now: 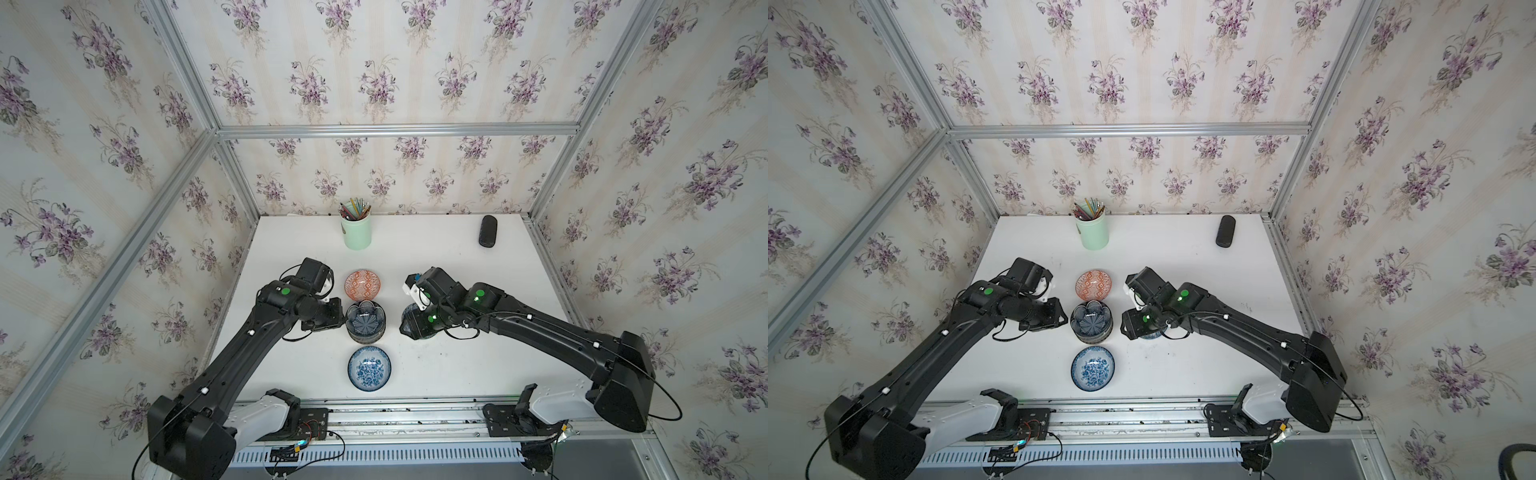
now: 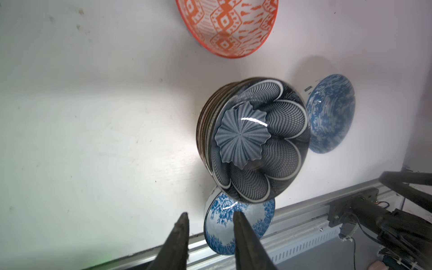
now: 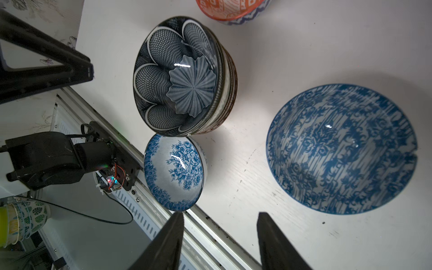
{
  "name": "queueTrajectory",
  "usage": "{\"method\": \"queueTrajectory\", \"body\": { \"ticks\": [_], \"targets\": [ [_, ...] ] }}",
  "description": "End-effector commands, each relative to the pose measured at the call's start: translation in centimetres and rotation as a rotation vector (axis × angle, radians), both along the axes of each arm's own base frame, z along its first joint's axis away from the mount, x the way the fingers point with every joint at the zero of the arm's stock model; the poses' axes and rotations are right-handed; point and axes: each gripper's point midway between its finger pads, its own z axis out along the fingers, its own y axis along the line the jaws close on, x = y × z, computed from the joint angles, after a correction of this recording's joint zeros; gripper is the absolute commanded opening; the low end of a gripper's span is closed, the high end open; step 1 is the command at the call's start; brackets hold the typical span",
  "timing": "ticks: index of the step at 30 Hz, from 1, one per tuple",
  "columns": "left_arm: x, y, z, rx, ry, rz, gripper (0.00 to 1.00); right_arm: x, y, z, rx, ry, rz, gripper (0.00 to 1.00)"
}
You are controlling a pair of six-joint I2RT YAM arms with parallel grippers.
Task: Stack the bowls
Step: Place the bowl on the bowl, then pick up the bowl from the center of the board.
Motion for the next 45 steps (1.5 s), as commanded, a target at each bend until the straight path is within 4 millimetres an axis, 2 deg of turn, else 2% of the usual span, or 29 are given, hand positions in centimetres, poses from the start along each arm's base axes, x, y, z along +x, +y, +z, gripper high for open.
{"method": "queueTrajectory", "body": {
  "ticks": [1, 4, 9, 13, 17, 20, 24, 34, 38, 43, 45],
  "targets": [
    [-2.0, 0.5, -0.2, -0.022, 0.038, 0.052, 0.45, -0.8, 1.3, -0.4, 0.048, 0.025, -0.001, 0.52],
    [-3.1, 0.6, -0.3, -0.071, 0.020, 0.082, 0.51, -2.1, 2.0, -1.7, 0.047, 0.050, 0.020, 0.50],
    [-4.3, 1.0, -1.1, -0.095, 0.016, 0.128, 0.52, -2.9, 2.7, -2.6, 0.047, 0.062, 0.028, 0.50],
    [-5.3, -0.7, -2.6, -0.186, 0.066, 0.101, 0.46, -2.5, 2.7, -1.9, 0.058, 0.040, 0.018, 0.50],
    [-5.8, -1.1, -4.2, -0.157, 0.084, 0.095, 0.42, -2.0, 2.5, -0.7, 0.060, 0.002, 0.006, 0.51],
    [-6.1, -2.3, -5.4, -0.166, 0.109, 0.072, 0.40, -1.8, 2.4, 0.2, 0.065, -0.019, 0.001, 0.52],
    [-6.0, -2.0, -7.2, -0.088, 0.126, 0.077, 0.38, -1.6, 2.2, 0.9, 0.063, -0.036, -0.004, 0.53],
    [-6.7, -2.4, -11.0, -0.039, 0.194, 0.063, 0.28, -1.5, 1.5, 1.5, 0.056, -0.062, -0.011, 0.54],
    [-7.1, -2.5, -11.4, -0.026, 0.206, 0.050, 0.19, -1.4, 1.4, 1.5, 0.050, -0.066, -0.010, 0.54],
    [-7.2, -2.3, -10.3, -0.025, 0.186, 0.047, 0.00, -1.4, 1.3, 1.2, 0.039, -0.069, -0.007, 0.54],
    [-7.4, -2.0, -9.6, -0.022, 0.179, 0.047, 0.00, -1.4, 1.3, 1.1, 0.037, -0.069, -0.006, 0.54]
  ]
}}
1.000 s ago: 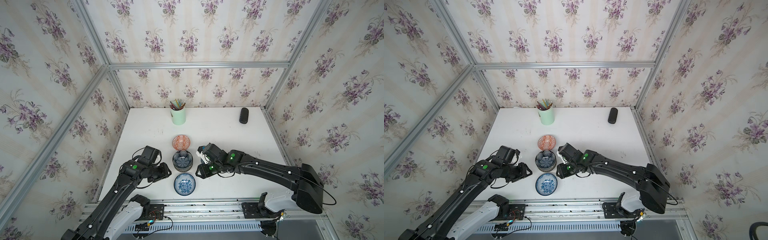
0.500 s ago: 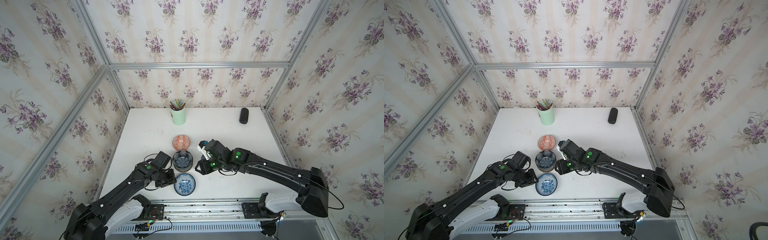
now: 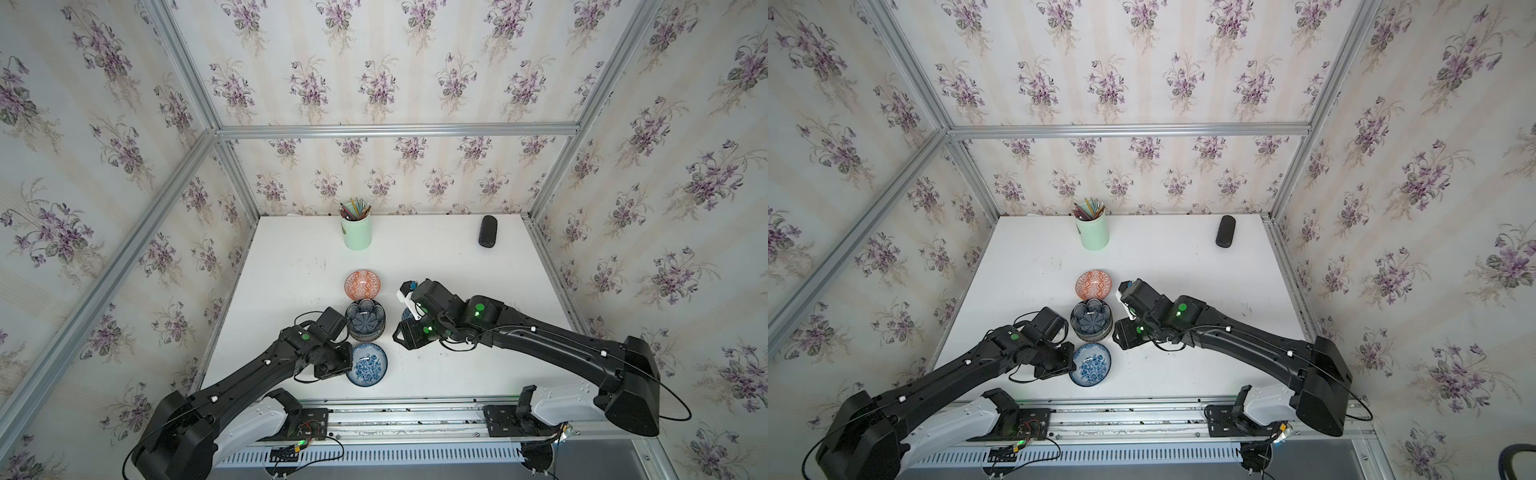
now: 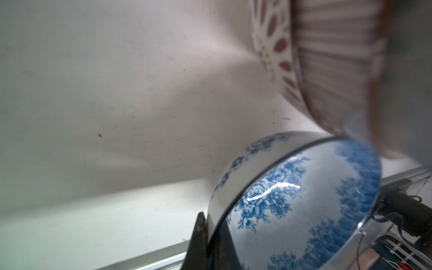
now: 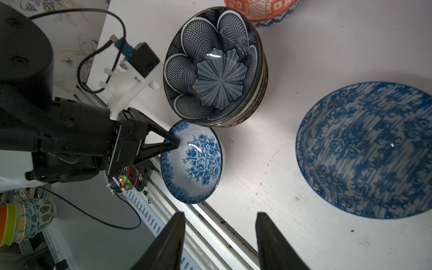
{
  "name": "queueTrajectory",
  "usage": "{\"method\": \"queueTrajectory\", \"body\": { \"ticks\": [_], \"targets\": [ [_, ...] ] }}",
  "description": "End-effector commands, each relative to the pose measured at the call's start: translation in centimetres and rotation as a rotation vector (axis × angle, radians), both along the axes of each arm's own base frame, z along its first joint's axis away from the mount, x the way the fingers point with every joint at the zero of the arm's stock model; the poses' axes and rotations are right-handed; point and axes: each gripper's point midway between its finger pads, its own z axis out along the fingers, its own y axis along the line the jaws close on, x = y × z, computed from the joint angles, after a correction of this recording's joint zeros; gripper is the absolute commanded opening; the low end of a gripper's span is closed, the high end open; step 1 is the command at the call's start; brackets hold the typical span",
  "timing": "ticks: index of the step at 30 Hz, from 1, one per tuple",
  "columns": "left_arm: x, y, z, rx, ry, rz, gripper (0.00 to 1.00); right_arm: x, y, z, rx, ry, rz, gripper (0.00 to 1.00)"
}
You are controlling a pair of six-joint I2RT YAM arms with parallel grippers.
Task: Stack the bowls
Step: Pick up the bowl from the center of the board.
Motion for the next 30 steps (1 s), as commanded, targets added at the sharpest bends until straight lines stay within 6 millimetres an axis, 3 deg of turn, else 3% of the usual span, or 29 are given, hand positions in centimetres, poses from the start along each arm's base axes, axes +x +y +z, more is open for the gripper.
{"method": "queueTrajectory", "body": {
  "ticks": [1, 8, 13, 18, 23, 30],
  "targets": [
    [-0.2, 0.2, 1.1, 0.002, -0.012, 0.006, 0.00, 0.1, -0.1, -0.1, -0.013, -0.012, 0.003, 0.54],
    [-1.9, 0.8, 3.9, -0.003, -0.017, -0.039, 0.00, 0.1, 0.1, 0.1, -0.005, -0.010, 0.010, 0.54],
    [-2.3, 1.6, 7.4, 0.022, -0.058, -0.094, 0.00, 0.3, 0.4, 1.2, -0.004, -0.022, 0.023, 0.54],
    [-0.3, 0.6, 11.2, 0.037, -0.114, -0.155, 0.00, 0.7, 1.2, 3.4, 0.015, -0.042, 0.039, 0.54],
    [2.4, -1.4, 12.8, 0.066, -0.120, -0.226, 0.00, 0.8, 1.9, 5.7, 0.046, -0.053, 0.058, 0.54],
    [4.6, -3.5, 14.3, 0.059, -0.134, -0.280, 0.00, 1.3, 1.1, 4.7, -0.035, -0.061, 0.037, 0.47]
  ]
}}
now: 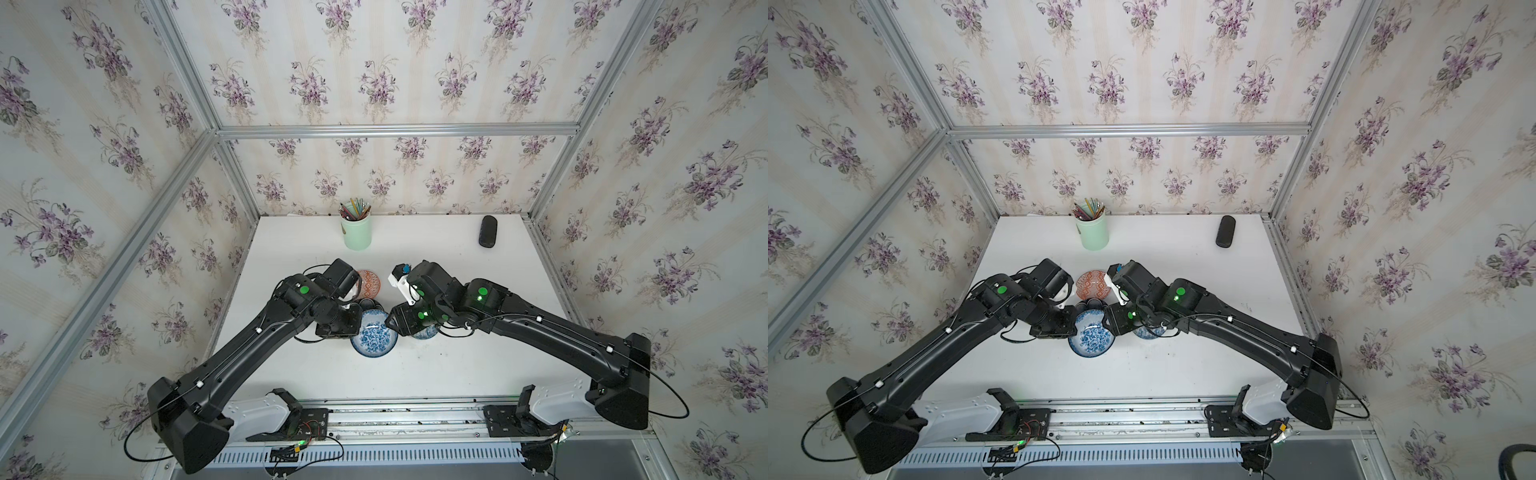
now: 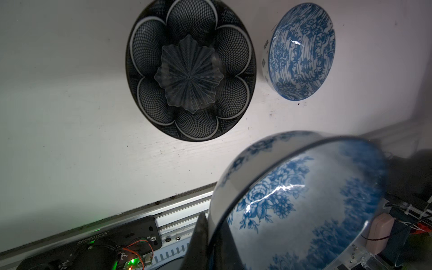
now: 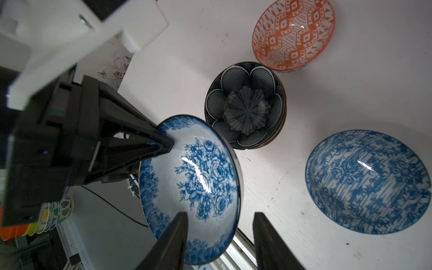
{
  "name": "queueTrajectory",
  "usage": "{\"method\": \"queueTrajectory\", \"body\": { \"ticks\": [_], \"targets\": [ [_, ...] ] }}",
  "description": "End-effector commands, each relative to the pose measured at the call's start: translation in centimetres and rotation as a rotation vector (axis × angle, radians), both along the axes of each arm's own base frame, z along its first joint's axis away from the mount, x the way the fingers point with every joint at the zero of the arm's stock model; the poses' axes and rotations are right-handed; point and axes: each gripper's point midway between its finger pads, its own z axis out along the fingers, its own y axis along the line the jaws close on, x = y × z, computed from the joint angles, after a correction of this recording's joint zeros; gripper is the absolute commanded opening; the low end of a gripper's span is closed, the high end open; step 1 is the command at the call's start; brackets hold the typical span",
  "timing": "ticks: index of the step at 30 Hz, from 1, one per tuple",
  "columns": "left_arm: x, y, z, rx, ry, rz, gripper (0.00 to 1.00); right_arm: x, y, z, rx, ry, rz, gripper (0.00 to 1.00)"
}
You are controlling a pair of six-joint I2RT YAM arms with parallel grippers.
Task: Stack the bowls
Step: Pick up the bowl from the center of the board.
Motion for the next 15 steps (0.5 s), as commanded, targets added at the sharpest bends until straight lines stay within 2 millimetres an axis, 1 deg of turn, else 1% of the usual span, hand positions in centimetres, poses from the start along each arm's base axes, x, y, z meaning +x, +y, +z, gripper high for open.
{"method": "queueTrajectory", "body": {
  "ticks": [1, 7, 13, 15],
  "targets": [
    [0.2, -0.5, 0.5, -0.002, -0.007, -0.050, 0.00, 0.3, -1.1, -1.2, -0.077, -0.009, -0.015, 0.46],
    [0.3, -0.9, 0.3, -0.009, -0.005, -0.063, 0.00, 0.7, -1.8, -2.4, -0.137, -0.015, -0.039, 0.39],
    [0.1, -1.0, 0.0, -0.016, 0.003, -0.068, 0.00, 0.9, -1.2, -3.1, -0.151, 0.002, -0.038, 0.29],
    [0.1, -1.1, -0.2, -0.019, 0.003, -0.068, 0.00, 1.1, -0.9, -3.0, -0.149, 0.000, -0.038, 0.26]
  ]
}}
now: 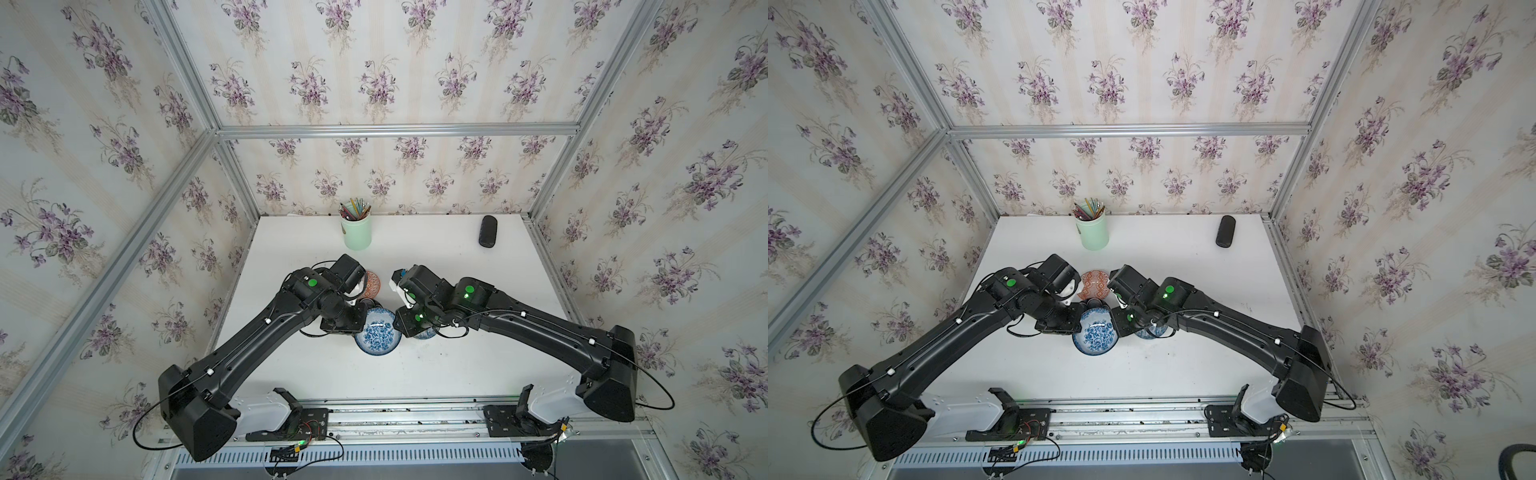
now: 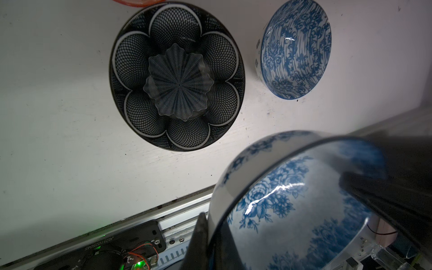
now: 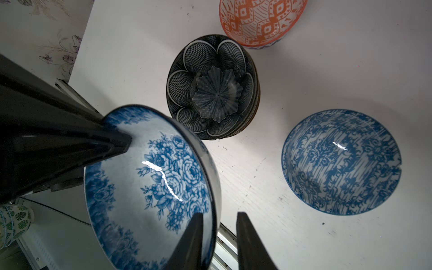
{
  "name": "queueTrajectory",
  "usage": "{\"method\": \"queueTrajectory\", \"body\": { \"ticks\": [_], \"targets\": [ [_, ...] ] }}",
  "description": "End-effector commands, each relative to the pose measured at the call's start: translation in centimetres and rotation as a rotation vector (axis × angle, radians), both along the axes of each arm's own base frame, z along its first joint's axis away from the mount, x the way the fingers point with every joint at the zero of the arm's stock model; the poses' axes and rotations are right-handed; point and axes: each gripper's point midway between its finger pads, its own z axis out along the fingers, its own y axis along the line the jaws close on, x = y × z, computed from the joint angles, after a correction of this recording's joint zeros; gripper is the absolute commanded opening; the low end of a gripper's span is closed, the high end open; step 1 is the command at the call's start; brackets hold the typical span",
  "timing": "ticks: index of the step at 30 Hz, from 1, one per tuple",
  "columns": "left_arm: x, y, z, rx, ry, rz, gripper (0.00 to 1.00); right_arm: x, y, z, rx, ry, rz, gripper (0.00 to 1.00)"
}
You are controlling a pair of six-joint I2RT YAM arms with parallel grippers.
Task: Stack the bowls
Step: Pick up the bowl from the center of the board.
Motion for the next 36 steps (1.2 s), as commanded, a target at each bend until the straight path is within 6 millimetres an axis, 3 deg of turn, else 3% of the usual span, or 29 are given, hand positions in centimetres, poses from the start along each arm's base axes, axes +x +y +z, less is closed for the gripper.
{"method": "queueTrajectory", "body": {
  "ticks": [1, 10, 17, 20, 24, 30, 36],
  "targets": [
    [0.0, -0.7, 0.1, -0.033, -0.001, -0.021, 0.00, 0.5, 0.2, 0.0, -0.013, -0.016, -0.006, 0.24],
    [-0.1, -0.7, -0.5, -0.027, 0.009, -0.023, 0.00, 1.0, 0.7, -0.6, -0.047, -0.007, -0.009, 0.04],
    [0.0, -1.1, -0.3, -0.048, 0.004, -0.029, 0.00, 1.1, 0.9, -0.4, -0.043, -0.005, -0.004, 0.00],
    [0.3, -0.9, 0.0, -0.043, -0.016, -0.022, 0.34, 1.3, 0.9, 0.0, -0.036, -0.012, -0.009, 0.00],
    [0.7, -0.2, 1.3, -0.046, -0.091, -0.001, 0.67, 2.1, 0.5, 0.3, -0.031, -0.017, -0.023, 0.00],
    [1.4, 2.2, 3.2, -0.031, -0.242, 0.071, 0.70, 3.9, -1.0, 0.3, -0.022, -0.008, -0.065, 0.00],
    [0.8, 4.9, 3.2, -0.018, -0.303, 0.127, 0.70, 7.0, -4.6, 0.0, 0.003, 0.008, -0.176, 0.00]
  ]
}}
